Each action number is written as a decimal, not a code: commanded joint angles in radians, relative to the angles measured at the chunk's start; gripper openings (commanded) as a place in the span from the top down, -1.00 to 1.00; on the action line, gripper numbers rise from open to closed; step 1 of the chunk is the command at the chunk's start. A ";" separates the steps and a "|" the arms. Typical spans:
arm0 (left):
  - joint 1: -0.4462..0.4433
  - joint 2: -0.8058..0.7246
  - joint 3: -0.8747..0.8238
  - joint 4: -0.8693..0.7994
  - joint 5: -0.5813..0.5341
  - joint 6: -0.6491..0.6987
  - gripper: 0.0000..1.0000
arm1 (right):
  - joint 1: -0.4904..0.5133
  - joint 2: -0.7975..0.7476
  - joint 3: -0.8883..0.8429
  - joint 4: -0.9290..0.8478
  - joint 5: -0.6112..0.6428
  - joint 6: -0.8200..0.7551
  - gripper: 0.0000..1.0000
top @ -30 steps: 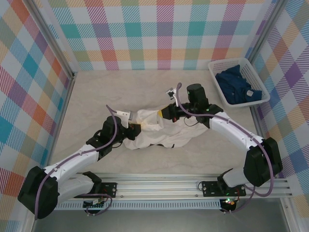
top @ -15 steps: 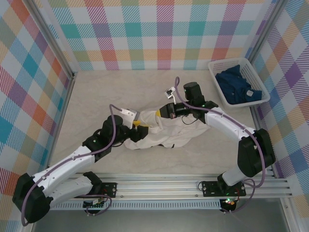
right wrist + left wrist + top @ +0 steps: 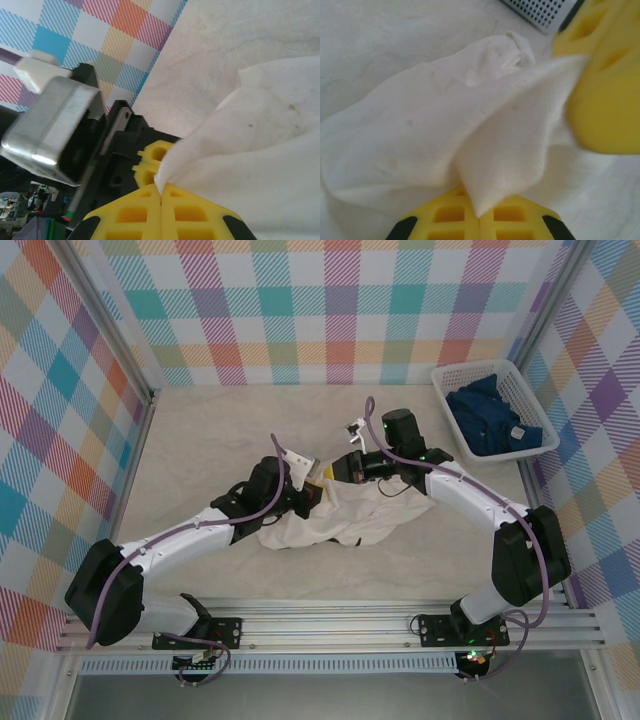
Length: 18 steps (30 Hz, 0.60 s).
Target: Fold the inside-out t-shirt
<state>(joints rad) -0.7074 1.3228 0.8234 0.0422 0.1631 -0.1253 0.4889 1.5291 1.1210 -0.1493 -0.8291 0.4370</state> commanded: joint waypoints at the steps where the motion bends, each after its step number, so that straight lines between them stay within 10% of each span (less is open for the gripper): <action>1: 0.024 -0.059 0.016 0.064 0.132 -0.078 1.00 | -0.006 -0.023 0.035 -0.082 0.105 -0.109 1.00; 10: 0.157 -0.209 -0.012 0.031 0.466 -0.368 1.00 | 0.120 -0.153 0.030 -0.176 0.764 -0.399 0.23; 18: 0.206 -0.213 0.000 0.053 0.505 -0.497 1.00 | 0.209 -0.372 -0.243 0.021 0.536 -0.518 0.01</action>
<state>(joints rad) -0.5259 1.1084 0.8215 0.0532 0.6041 -0.5255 0.6758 1.1702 0.9325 -0.2039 -0.2375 0.0074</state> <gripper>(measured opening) 0.051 0.491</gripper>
